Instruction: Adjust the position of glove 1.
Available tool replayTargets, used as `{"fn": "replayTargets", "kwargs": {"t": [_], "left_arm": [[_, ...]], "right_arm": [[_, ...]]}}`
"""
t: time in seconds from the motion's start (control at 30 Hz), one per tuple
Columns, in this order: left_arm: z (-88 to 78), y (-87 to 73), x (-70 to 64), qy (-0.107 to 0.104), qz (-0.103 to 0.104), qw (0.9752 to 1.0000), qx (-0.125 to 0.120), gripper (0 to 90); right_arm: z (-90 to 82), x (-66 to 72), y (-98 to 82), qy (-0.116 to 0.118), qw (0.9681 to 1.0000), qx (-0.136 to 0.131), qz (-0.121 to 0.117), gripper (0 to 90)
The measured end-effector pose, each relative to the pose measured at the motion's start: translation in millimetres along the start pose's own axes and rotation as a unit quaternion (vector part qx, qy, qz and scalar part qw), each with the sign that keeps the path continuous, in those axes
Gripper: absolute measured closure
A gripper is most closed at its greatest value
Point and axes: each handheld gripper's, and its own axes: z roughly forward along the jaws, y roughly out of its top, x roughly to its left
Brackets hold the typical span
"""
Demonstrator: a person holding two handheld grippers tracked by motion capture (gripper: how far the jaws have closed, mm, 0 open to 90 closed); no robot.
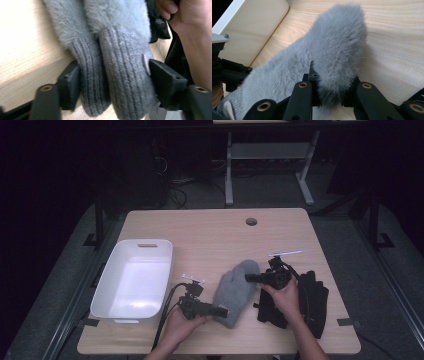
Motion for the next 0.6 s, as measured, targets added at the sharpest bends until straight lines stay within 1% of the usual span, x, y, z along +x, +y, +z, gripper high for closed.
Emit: {"fn": "replayTargets", "kwargs": {"t": [0.1,0.3,0.5,0.6], "left_arm": [[-1.3,-0.8,0.2,-0.002,0.003,1.0,-0.004,36.1],[-2.7,-2.4,-1.6,-0.004,0.008,0.9999,-0.013,39.5],[-4.7,-3.4,-2.6,-0.012,0.013,0.9998,-0.014,40.4],[-5.6,-3.8,-4.0,-0.011,0.017,0.9997,-0.015,40.7]], "right_arm": [[-1.0,-0.2,-0.3,0.004,1.0,-0.001,0.006,74.7],[-3.0,1.8,0.5,0.005,0.9999,-0.008,0.005,74.8],[-7.4,5.5,0.9,0.009,0.9998,-0.015,0.008,74.9],[-9.5,7.5,1.1,0.012,0.9997,-0.018,0.01,74.9]]}}
